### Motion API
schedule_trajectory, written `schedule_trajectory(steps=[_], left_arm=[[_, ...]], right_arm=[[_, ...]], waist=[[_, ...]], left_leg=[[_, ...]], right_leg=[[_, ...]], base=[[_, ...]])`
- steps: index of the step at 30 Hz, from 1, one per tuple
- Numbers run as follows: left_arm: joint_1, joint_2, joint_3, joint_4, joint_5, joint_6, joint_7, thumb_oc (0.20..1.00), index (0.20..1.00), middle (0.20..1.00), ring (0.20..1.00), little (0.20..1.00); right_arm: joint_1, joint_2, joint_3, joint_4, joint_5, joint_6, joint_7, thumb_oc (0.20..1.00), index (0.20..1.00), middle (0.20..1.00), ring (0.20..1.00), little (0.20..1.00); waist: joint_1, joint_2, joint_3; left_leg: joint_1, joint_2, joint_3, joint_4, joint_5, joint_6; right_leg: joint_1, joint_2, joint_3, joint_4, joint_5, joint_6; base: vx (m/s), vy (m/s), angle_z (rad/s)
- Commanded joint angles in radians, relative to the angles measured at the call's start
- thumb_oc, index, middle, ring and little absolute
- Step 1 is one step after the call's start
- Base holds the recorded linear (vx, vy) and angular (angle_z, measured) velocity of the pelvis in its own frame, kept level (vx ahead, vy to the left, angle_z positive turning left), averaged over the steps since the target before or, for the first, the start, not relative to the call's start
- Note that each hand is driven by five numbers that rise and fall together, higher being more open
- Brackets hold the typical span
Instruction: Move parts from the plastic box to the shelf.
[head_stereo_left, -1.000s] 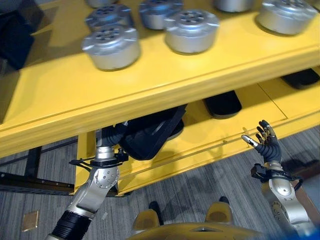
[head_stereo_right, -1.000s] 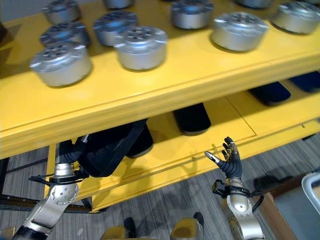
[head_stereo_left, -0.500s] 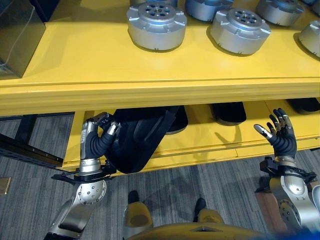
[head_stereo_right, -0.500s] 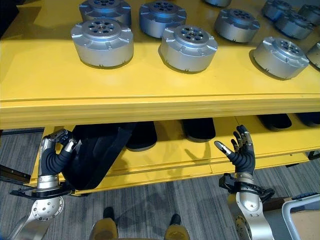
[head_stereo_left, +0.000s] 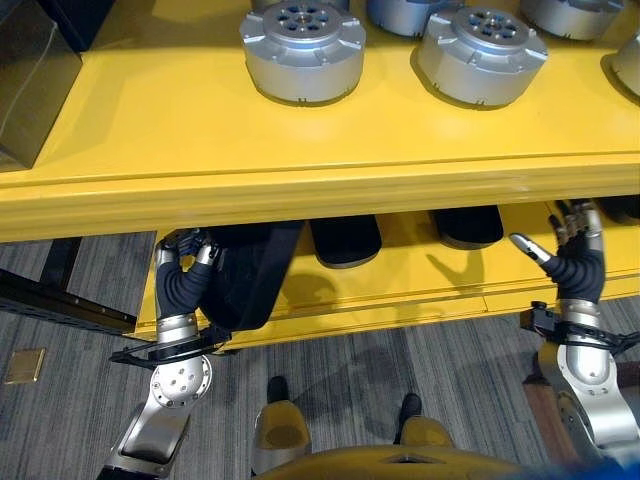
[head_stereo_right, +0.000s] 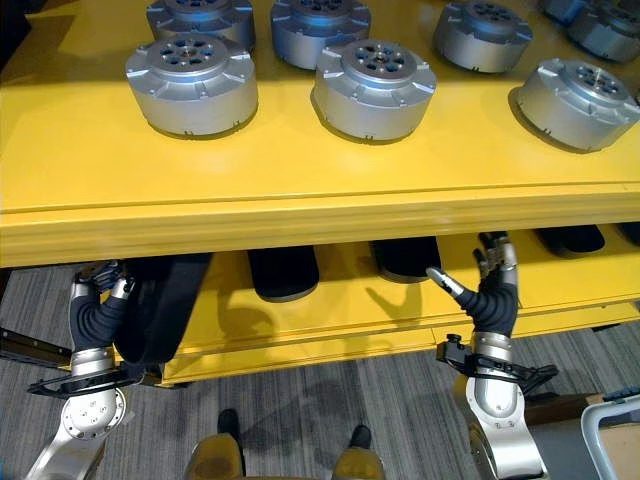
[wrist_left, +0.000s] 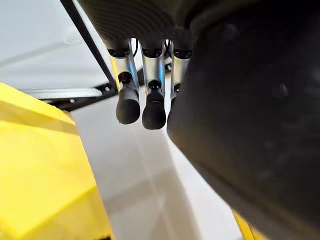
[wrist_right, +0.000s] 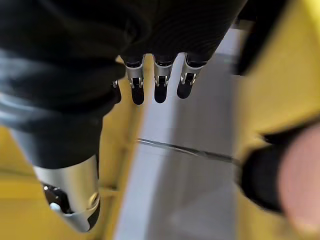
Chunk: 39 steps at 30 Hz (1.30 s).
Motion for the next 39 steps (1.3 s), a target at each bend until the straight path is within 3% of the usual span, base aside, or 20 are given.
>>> schedule_trajectory(steps=[1, 5, 13, 17, 22, 30, 39], left_arm=[[-0.052, 0.02, 0.074, -0.065, -0.028, -0.019, 0.08, 0.2, 0.2, 0.2, 0.2, 0.2], [-0.082, 0.017, 0.08, -0.043, -0.032, -0.028, 0.111, 0.2, 0.2, 0.2, 0.2, 0.2], [-0.144, -0.006, 0.094, -0.029, -0.086, -0.04, 0.161, 0.2, 0.2, 0.2, 0.2, 0.2], [-0.159, -0.01, 0.085, -0.035, -0.06, -0.04, 0.163, 0.2, 0.2, 0.2, 0.2, 0.2], [-0.213, -0.004, 0.057, -0.01, -0.05, -0.033, 0.204, 0.2, 0.2, 0.2, 0.2, 0.2], [-0.218, -0.01, 0.038, 0.004, -0.051, -0.015, 0.164, 0.2, 0.2, 0.2, 0.2, 0.2], [-0.17, -0.009, 0.038, 0.045, -0.082, 0.034, 0.123, 0.2, 0.2, 0.2, 0.2, 0.2]], right_arm=[[-0.045, -0.041, -0.041, -0.049, -0.015, -0.058, -0.058, 1.0, 1.0, 1.0, 1.0, 1.0], [-0.097, -0.026, -0.039, -0.005, 0.007, -0.055, -0.128, 1.0, 1.0, 1.0, 1.0, 1.0], [-0.187, -0.03, -0.093, 0.038, -0.042, -0.062, -0.249, 1.0, 1.0, 1.0, 1.0, 1.0], [-0.212, -0.038, -0.101, 0.038, -0.016, -0.067, -0.226, 1.0, 1.0, 1.0, 1.0, 1.0], [-0.266, -0.04, -0.088, 0.075, 0.087, -0.058, -0.19, 1.0, 1.0, 1.0, 1.0, 1.0], [-0.256, -0.012, -0.08, 0.084, 0.09, -0.03, -0.181, 1.0, 1.0, 1.0, 1.0, 1.0], [-0.184, 0.002, -0.072, 0.092, 0.108, 0.021, -0.135, 1.0, 1.0, 1.0, 1.0, 1.0]], waist=[[-0.003, -0.017, 0.001], [0.012, -0.027, 0.038], [0.038, -0.014, 0.131], [0.043, -0.01, 0.164], [0.04, 0.001, 0.223], [0.023, 0.009, 0.23], [0.009, 0.034, 0.178]], left_leg=[[0.049, -0.039, 0.109, 0.018, -0.095, 0.078], [0.006, -0.03, 0.104, 0.063, -0.104, 0.078], [-0.077, -0.002, 0.099, 0.13, -0.093, 0.06], [-0.099, 0.002, 0.106, 0.147, -0.091, 0.059], [-0.164, 0.01, 0.101, 0.245, -0.132, 0.06], [-0.141, 0.025, 0.135, 0.247, -0.134, 0.064], [-0.071, 0.041, 0.168, 0.216, -0.117, 0.058]], right_leg=[[-0.062, 0.076, -0.004, 0.111, -0.058, -0.054], [-0.09, 0.08, -0.023, 0.146, -0.068, -0.063], [-0.136, 0.079, -0.063, 0.2, -0.09, -0.085], [-0.151, 0.076, -0.079, 0.215, -0.091, -0.087], [-0.204, 0.065, -0.077, 0.313, -0.133, -0.092], [-0.19, 0.058, -0.078, 0.307, -0.127, -0.084], [-0.122, 0.055, -0.087, 0.296, -0.144, -0.091]], base=[[-0.06, -0.037, 0.01], [-0.1, -0.065, 0.06], [-0.1, -0.026, 0.03], [-0.05, 0.009, 0.02], [-0.11, 0.018, -0.03], [-0.04, -0.006, -0.01], [0.04, -0.08, -0.03]])
